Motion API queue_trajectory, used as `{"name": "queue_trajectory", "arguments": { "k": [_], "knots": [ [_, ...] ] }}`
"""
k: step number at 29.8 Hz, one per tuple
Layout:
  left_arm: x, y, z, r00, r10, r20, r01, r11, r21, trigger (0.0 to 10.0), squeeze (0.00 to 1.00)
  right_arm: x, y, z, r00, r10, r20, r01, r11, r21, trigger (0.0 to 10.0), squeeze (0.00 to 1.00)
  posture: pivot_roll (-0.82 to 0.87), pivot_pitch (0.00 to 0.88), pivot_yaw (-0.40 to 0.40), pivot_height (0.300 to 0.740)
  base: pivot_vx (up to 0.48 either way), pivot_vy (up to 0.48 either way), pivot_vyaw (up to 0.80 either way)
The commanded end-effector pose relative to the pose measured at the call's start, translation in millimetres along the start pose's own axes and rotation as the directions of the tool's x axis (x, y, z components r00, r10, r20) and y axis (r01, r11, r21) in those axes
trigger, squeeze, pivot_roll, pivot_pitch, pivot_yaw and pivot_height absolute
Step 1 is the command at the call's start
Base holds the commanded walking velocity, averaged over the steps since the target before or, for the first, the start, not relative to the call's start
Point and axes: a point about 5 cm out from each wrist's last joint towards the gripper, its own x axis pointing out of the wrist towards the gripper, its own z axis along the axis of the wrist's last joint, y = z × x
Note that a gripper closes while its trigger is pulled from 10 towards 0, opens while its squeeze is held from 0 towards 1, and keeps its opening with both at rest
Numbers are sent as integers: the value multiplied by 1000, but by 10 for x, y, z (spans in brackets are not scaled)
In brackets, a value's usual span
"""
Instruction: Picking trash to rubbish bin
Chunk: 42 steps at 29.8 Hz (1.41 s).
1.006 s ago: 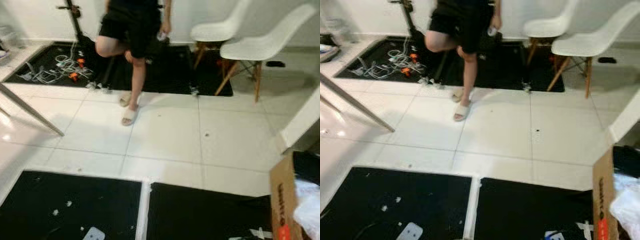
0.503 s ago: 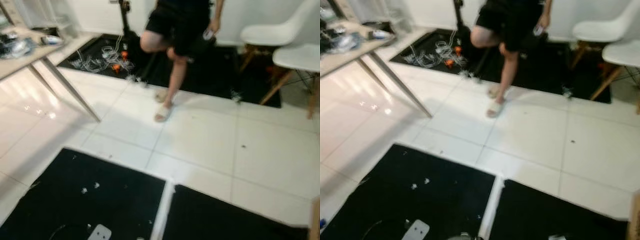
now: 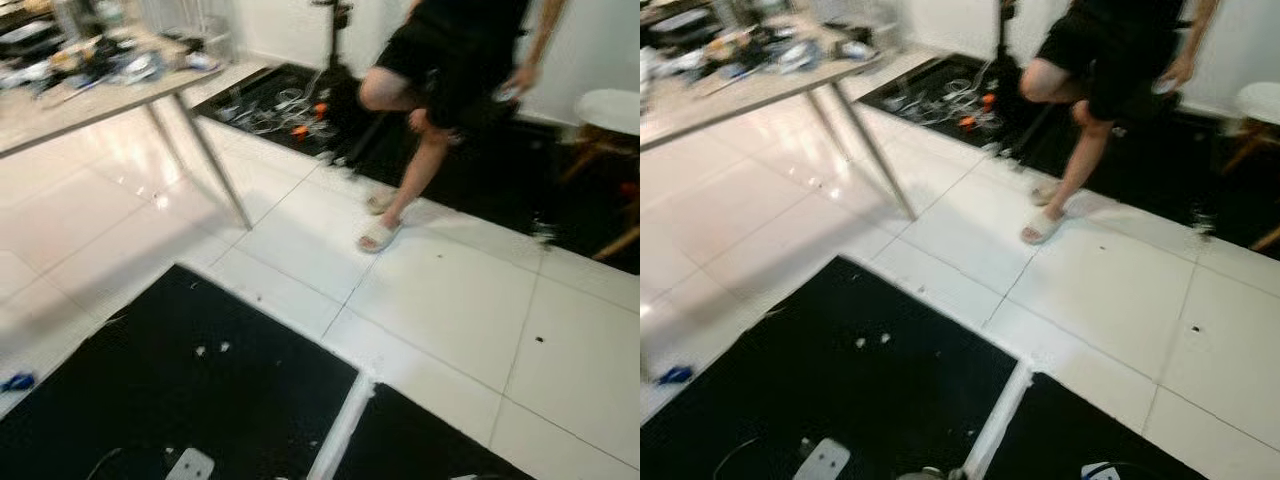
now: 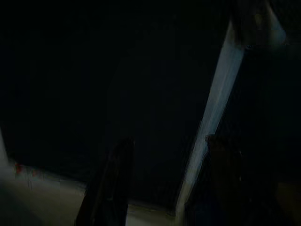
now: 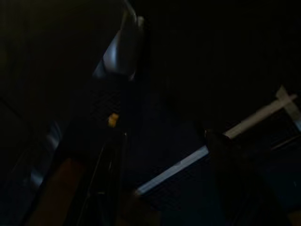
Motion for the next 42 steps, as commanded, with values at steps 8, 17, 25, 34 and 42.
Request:
{"name": "queue_trajectory", "arguments": {
  "k": [8,17,25,34,42],
  "knots": [
    [-7,22,-25,1000,-8,-6,8,1000,3,10000,0,34,159,-22,1000,18,-12,-18,1000,-11,10000,0,-32,108,59,740,0,0,719],
    [-6,28,-4,1000,-11,1,11,1000,6,10000,0,48,237,-14,999,33,-8,-33,999,-17,10000,0,-29,105,64,740,0,0,718],
    [-2,16,14,1000,-15,5,15,1000,5,10000,0,48,227,20,999,35,-1,-35,999,-26,10000,0,-29,105,64,740,0,0,719],
    [-1,17,26,1000,-19,8,19,1000,11,10000,0,44,213,6,999,32,-2,-32,999,-33,10000,0,-29,105,64,740,0,0,719],
    [0,2,24,999,-31,9,31,999,14,10000,0,43,197,11,1000,12,10,-12,1000,-21,10000,0,-31,103,67,740,0,0,641]
  ]
}}
